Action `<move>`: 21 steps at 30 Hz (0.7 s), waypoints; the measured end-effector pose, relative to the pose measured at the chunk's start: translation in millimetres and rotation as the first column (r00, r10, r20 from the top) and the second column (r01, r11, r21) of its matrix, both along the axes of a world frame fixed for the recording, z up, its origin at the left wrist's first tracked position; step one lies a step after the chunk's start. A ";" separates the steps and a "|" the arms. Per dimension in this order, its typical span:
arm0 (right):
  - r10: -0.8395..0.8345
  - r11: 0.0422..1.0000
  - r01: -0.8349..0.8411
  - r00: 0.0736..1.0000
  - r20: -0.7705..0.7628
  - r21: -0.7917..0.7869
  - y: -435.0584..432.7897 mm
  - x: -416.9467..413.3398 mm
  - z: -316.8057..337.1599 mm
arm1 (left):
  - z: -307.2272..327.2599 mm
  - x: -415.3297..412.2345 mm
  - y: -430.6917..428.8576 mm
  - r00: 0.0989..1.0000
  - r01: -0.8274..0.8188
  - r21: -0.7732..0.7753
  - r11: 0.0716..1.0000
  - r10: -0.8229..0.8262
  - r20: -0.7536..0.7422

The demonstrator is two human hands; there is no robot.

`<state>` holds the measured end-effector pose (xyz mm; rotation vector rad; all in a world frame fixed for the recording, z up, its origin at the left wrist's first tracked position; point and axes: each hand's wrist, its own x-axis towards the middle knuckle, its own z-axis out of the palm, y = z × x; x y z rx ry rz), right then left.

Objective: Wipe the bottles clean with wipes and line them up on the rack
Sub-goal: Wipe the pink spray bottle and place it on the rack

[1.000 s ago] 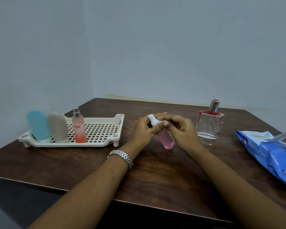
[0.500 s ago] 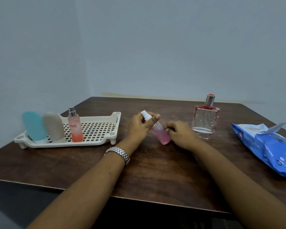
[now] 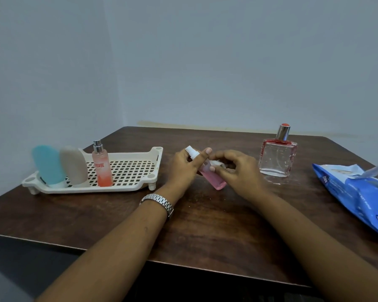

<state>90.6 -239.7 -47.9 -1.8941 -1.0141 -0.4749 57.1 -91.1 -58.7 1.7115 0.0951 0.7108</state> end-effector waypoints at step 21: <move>0.055 0.995 -0.050 0.997 0.063 -0.083 -4.0 2.9 -1.5 | -0.7 -1.4 2.7 0.996 -0.040 -0.015 0.999 0.039 -0.078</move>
